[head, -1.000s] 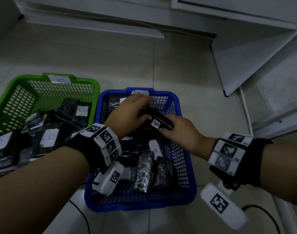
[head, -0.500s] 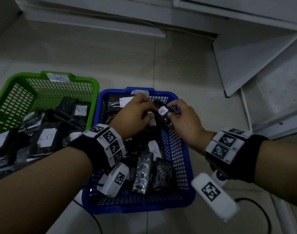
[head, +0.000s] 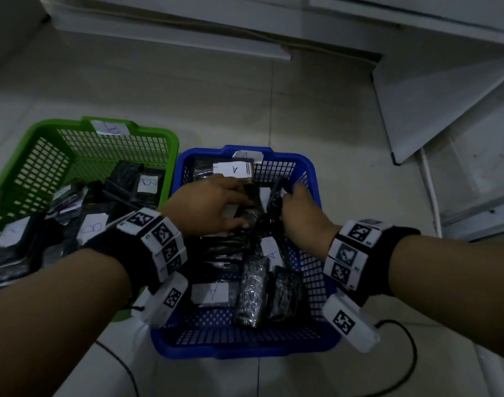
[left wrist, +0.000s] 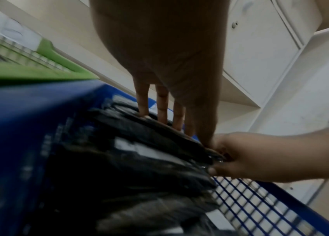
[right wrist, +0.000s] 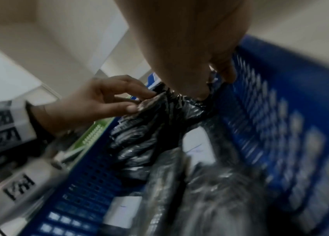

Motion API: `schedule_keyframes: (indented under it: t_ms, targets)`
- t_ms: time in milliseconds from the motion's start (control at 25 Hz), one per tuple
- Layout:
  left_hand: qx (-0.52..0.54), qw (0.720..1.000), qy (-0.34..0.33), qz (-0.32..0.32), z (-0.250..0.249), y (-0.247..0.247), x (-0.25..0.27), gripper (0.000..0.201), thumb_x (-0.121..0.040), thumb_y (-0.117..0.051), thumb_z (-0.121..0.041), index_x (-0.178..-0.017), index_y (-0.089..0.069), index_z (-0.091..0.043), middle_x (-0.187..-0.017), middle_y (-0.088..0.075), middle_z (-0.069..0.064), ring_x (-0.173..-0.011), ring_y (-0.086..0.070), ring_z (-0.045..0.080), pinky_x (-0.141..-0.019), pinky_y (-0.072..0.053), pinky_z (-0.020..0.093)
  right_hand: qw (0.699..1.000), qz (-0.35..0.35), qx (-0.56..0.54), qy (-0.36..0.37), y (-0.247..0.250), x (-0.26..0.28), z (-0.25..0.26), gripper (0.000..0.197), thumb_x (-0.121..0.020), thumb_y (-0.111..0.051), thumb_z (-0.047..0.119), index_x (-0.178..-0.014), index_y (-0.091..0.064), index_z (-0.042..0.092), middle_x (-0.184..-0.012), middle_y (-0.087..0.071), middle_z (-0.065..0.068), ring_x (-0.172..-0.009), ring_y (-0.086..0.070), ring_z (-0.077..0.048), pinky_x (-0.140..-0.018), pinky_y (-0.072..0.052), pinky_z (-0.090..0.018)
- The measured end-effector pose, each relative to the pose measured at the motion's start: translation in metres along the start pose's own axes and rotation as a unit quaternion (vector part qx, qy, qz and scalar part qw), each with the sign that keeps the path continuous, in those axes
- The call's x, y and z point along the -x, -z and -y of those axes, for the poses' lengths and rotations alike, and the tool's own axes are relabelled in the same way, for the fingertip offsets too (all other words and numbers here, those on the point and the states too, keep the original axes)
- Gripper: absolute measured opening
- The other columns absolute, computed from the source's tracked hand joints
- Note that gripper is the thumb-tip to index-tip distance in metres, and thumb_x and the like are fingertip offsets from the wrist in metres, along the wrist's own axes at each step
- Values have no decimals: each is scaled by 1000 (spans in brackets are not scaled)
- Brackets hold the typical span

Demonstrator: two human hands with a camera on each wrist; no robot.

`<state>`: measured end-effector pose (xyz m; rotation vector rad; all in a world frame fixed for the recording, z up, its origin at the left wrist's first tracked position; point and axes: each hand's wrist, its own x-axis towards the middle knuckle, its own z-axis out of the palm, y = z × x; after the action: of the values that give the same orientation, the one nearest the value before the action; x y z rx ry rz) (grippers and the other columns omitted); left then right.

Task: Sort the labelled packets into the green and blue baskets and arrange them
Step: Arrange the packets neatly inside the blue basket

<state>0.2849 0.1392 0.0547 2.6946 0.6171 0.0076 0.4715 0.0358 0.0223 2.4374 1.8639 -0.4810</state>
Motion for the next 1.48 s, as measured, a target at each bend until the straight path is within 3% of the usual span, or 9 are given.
schedule_keyframes:
  t_ms: [80, 160, 280, 560, 800, 960, 1080, 1320, 1480]
  targets:
    - [-3, 1000, 12, 6, 8, 3, 4, 53, -76, -56, -66, -121, -60, -38, -122, -55, -17, -112, -50, 8, -85, -52, 35, 998, 7, 27, 56, 3, -5, -8, 65, -72, -75, 7, -129, -48, -3, -122, -50, -26, -99, -51, -37, -83, -51, -38]
    - [-8, 1000, 16, 10, 11, 4, 6, 59, -72, -50, -73, -121, -58, -42, -123, -55, -19, -112, -51, 6, -84, -52, 33, 989, 36, 80, 121, 8, -6, -10, 51, -86, -62, 14, -133, -44, 6, -139, -31, -20, -111, -47, -38, -90, -48, -40]
    - [-32, 999, 32, 22, 9, 7, 7, 58, -74, -50, -72, -123, -57, -42, -125, -54, -19, -115, -49, 6, -82, -52, 32, 987, 12, 101, 123, 11, -6, -9, 19, -90, -51, 3, -107, -57, -2, -128, -38, -16, -108, -46, -33, -78, -42, -34]
    - [-93, 987, 130, 0, -1, 6, 10, 49, -87, -50, -55, -129, -53, -30, -125, -50, -2, -122, -43, 20, -85, -51, 38, 984, 45, 72, 157, 8, -4, -13, 40, -85, -53, -4, -124, -51, 2, -125, -46, -17, -105, -49, -33, -85, -44, -37]
    - [-46, 994, -95, 1, -37, -16, 37, 28, -84, -54, -31, -106, -65, -17, -109, -59, 4, -99, -56, 23, -76, -51, 35, 982, 85, -148, 78, 3, 49, 1, 21, -86, -64, 11, -105, -68, 5, -108, -62, -13, -97, -55, -18, -69, -29, -10]
    - [-20, 986, -41, 158, -68, -42, 51, 70, -85, -61, -25, -146, -27, -25, -150, -32, -4, -117, -53, 19, -83, -52, 35, 976, 205, -27, 74, -3, 74, 8, 68, -71, -80, 34, -124, -45, 11, -113, -50, -9, -104, -45, -20, -73, -33, -23]
    - [-52, 983, -29, 175, -74, -46, 41, 85, -83, -65, -25, -149, -12, -25, -148, -33, 2, -108, -58, 24, -70, -52, 35, 975, 213, -41, 41, 6, 76, 9, 73, -68, -82, 35, -125, -44, 10, -120, -56, -7, -102, -54, -20, -76, -41, -23]
    - [-97, 977, -48, 184, -69, -12, 32, 44, -79, -67, -32, -119, -52, -23, -120, -44, 0, -88, -54, 19, -63, -43, 31, 933, 336, 81, 100, 40, 68, 11, 43, -78, -74, 35, -112, -63, 13, -98, -64, 0, -84, -54, -14, -62, -41, -24]
    - [18, 981, -71, 181, -48, 29, 47, 29, -72, -70, -25, -92, -51, -33, -97, -53, -14, -75, -50, 2, -61, -42, 22, 945, 296, 9, 139, 52, 68, 13, 25, -83, -68, 30, -97, -51, 19, -88, -58, 0, -81, -56, -21, -63, -45, -29]
